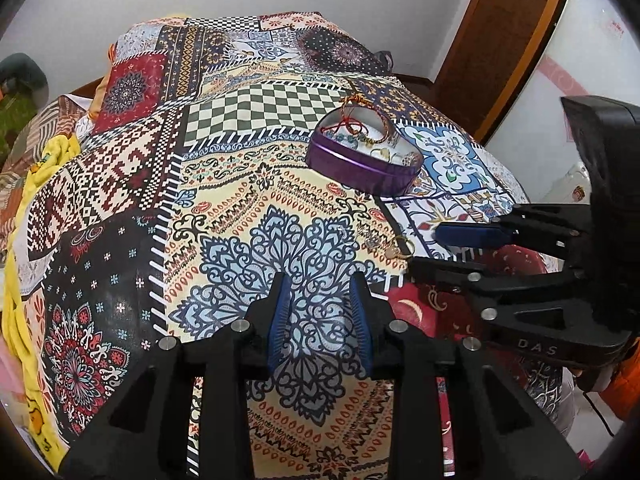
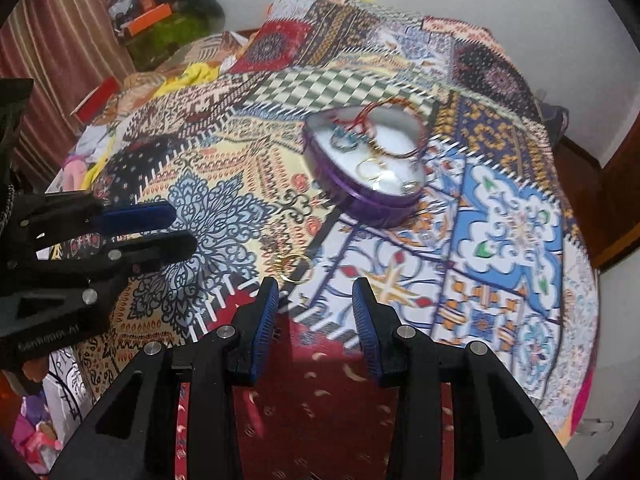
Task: Organize jewelry
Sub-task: 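Lower the right tool and close it on the gold hoop earrings, then carry the gold earrings over the purple tin with the right tool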
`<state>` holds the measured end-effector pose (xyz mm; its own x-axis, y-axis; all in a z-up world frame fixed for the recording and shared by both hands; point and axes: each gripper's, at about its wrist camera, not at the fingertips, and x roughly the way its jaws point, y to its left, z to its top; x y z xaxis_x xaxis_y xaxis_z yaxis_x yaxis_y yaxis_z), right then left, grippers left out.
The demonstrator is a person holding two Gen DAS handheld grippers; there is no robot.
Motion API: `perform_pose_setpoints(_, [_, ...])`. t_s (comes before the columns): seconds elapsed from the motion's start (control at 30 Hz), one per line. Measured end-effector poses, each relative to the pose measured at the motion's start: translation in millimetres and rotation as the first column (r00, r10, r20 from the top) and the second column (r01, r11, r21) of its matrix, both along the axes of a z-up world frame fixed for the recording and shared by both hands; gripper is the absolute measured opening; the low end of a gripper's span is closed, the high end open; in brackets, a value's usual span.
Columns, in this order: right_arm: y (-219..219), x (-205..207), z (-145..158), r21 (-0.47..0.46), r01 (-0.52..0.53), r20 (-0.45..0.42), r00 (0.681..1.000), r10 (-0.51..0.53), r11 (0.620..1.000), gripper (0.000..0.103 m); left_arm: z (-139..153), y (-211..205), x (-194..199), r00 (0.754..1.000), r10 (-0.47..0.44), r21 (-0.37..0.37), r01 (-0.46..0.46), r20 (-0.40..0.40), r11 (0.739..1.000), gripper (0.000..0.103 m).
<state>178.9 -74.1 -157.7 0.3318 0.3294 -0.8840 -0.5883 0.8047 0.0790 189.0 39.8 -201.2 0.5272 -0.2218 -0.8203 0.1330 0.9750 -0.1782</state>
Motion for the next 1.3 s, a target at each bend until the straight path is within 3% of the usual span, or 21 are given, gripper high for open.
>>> perform_pose_setpoints(0.37, [16, 5, -7, -0.028, -0.046, 0.019, 0.999, 0.047, 0.999, 0.034, 4, 3, -4, 0.999, -0.003, -0.036, 0.004, 0.037, 0.999, 0.030])
perform_pose_setpoints(0.43, [16, 4, -7, -0.032, -0.060, 0.023, 0.998, 0.061, 0.998, 0.023, 4, 1, -3, 0.999, -0.009, -0.039, 0.010, 0.032, 0.999, 0.030])
perform_pose_setpoints(0.6, [13, 7, -7, -0.006, -0.065, 0.013, 0.998, 0.065, 0.998, 0.023, 1, -9, 1, 0.999, -0.034, -0.046, 0.035, 0.018, 0.998, 0.030])
perform_pose_setpoints(0.97, [-25, 19, 2, 0.034, 0.020, 0.044, 0.999, -0.022, 0.999, 0.023, -9, -35, 20, 0.998, -0.066, -0.051, 0.065, -0.019, 0.997, 0.017])
perform_pose_setpoints(1.3, [-47, 23, 4, 0.055, 0.060, 0.049, 0.997, -0.062, 0.997, 0.023, -16, -49, 33, 0.999, -0.050, 0.021, 0.050, -0.013, 0.999, 0.013])
